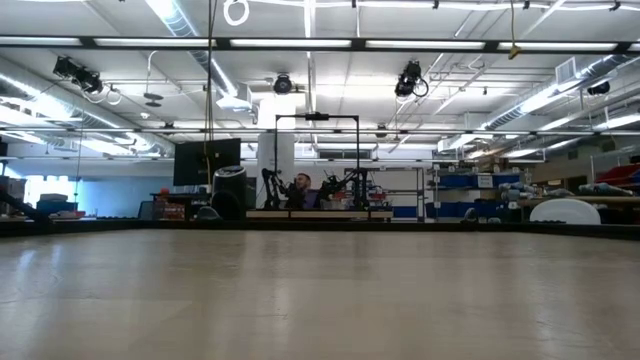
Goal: Roll bandage
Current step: Roll the blue bandage
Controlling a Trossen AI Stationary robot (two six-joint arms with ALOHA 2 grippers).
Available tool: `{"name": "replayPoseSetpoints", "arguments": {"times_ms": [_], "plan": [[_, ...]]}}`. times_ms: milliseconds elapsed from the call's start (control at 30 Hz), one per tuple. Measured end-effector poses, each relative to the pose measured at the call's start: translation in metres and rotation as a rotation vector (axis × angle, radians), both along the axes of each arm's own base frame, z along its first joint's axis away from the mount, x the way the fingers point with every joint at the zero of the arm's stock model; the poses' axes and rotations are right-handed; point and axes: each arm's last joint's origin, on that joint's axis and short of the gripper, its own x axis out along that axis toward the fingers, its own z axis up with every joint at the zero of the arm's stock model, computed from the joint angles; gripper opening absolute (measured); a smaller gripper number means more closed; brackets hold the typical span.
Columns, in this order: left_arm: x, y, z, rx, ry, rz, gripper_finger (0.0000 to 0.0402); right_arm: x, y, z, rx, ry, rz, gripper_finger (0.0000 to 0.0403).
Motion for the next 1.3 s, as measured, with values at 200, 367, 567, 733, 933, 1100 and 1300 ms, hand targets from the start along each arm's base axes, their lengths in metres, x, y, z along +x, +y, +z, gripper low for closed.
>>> {"name": "replayPoseSetpoints", "arguments": {"times_ms": [200,367,567,733,933,1100,1300], "plan": [[0.000,0.000,0.000,0.002,0.003,0.000,0.0013,0.000,0.000,0.000,-0.001,0.000,0.000,0.0154],[0.000,0.000,-0.001,0.003,0.005,-0.001,0.0013,0.000,0.000,0.000,-0.001,0.000,0.000,0.0154],[0.000,0.000,-0.001,0.003,0.005,-0.002,0.0013,0.000,0.000,0.000,-0.001,0.000,0.000,0.0154],[0.000,0.001,-0.001,0.013,0.017,0.020,0.0013,-0.001,-0.002,-0.002,-0.026,0.023,-0.023,0.0156],[0.005,0.008,-0.007,0.018,0.069,0.032,0.0013,-0.007,-0.007,-0.007,-0.104,0.086,-0.114,0.0156],[0.013,0.021,-0.009,0.002,0.075,-0.032,0.0013,-0.008,-0.014,-0.013,-0.114,0.141,-0.164,0.0156],[0.020,0.035,-0.021,0.066,0.200,-0.083,0.0013,-0.010,-0.009,-0.012,-0.154,0.128,-0.174,0.0158]]}}
